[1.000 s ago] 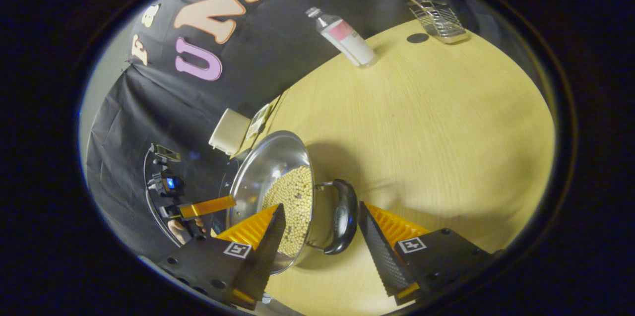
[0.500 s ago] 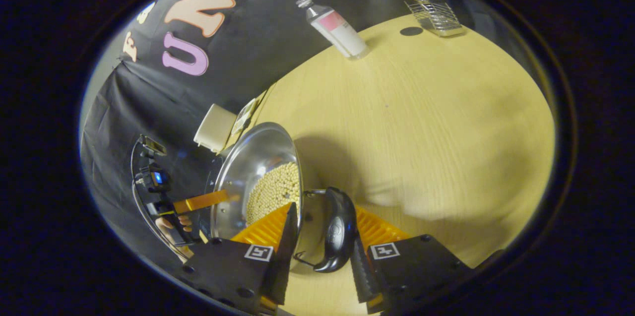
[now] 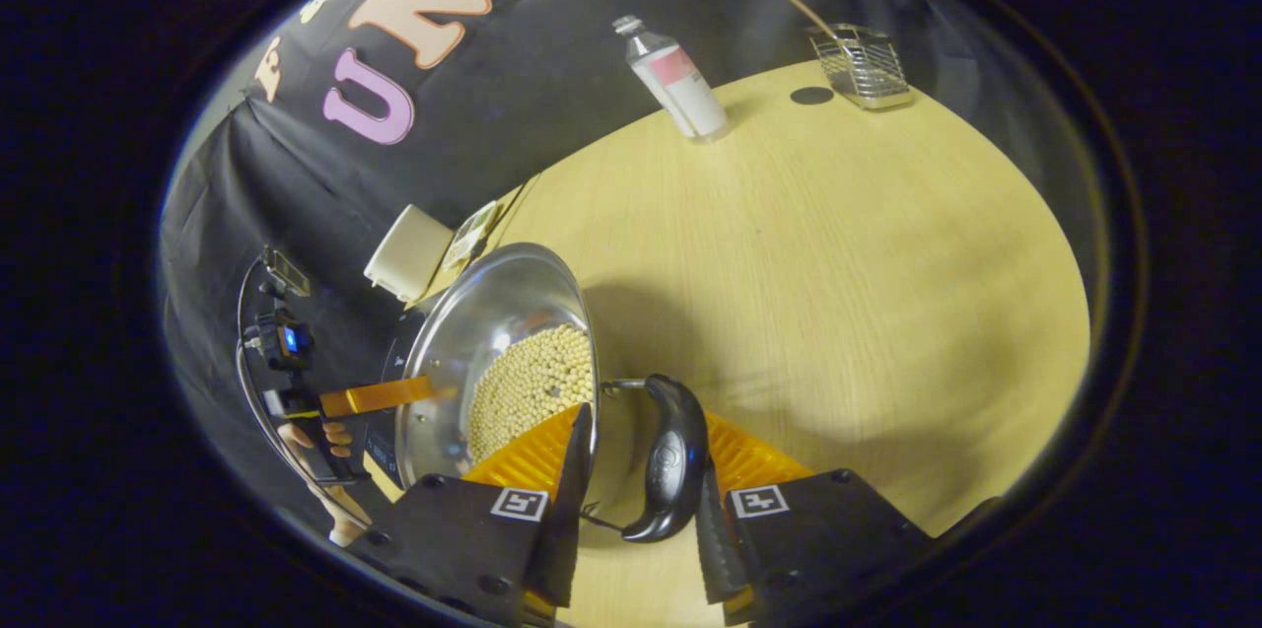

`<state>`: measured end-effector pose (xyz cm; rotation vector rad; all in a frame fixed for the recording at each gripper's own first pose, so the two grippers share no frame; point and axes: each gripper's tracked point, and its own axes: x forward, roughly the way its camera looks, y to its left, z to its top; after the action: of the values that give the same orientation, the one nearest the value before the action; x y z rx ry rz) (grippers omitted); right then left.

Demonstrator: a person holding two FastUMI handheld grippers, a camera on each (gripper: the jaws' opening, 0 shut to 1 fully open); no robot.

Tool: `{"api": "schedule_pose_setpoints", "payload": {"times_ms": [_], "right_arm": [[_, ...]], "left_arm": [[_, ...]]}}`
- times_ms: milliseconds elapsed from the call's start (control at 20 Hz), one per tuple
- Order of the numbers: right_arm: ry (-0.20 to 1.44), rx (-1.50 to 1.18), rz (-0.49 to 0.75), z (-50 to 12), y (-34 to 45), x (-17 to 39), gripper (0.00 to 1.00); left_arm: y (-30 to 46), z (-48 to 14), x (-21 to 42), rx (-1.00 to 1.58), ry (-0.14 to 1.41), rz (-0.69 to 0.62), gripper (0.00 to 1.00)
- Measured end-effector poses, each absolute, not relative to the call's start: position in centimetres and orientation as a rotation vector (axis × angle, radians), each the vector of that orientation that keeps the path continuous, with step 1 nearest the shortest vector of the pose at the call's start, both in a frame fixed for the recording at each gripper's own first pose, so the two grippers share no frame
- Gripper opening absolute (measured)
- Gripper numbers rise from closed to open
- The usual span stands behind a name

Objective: First push the handle of the pot to place it horizontally, then grasp the pot with both hands and set it on the induction cooktop.

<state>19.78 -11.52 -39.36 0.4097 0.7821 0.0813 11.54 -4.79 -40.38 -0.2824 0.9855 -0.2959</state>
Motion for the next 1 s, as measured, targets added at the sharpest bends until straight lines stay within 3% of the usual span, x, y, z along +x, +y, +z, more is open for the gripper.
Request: {"api": "schedule_pose_setpoints", "payload": {"times_ms": [50, 100, 600, 650, 850, 950, 1000], "right_arm": [[0.789, 0.412, 0.078, -39.2, -11.2, 19.4, 0.52], [0.791, 0.416, 0.076, -39.0, -10.9, 19.1, 0.46], [0.795, 0.417, 0.062, -36.4, -5.7, 17.6, 0.46], [0.804, 0.418, 0.066, -36.3, -4.9, 17.7, 0.52], [0.810, 0.407, 0.100, -35.8, -1.4, 18.5, 0.53], [0.802, 0.397, 0.121, -35.6, 0.3, 19.1, 0.52], [0.801, 0.393, 0.133, -35.7, 1.2, 19.4, 0.46]], "left_arm": [[-4.6, -40.0, 11.3, -0.276, 0.990, -0.297, 0.48], [-4.3, -39.8, 11.2, -0.270, 0.993, -0.298, 0.51], [-0.2, -36.1, 9.8, -0.278, 0.990, -0.276, 0.51], [0.6, -35.7, 9.7, -0.282, 0.990, -0.266, 0.51], [4.0, -34.4, 9.2, -0.293, 0.973, -0.226, 0.52], [5.9, -34.0, 9.2, -0.301, 0.956, -0.205, 0.51], [6.8, -33.7, 9.1, -0.304, 0.950, -0.193, 0.53]]}}
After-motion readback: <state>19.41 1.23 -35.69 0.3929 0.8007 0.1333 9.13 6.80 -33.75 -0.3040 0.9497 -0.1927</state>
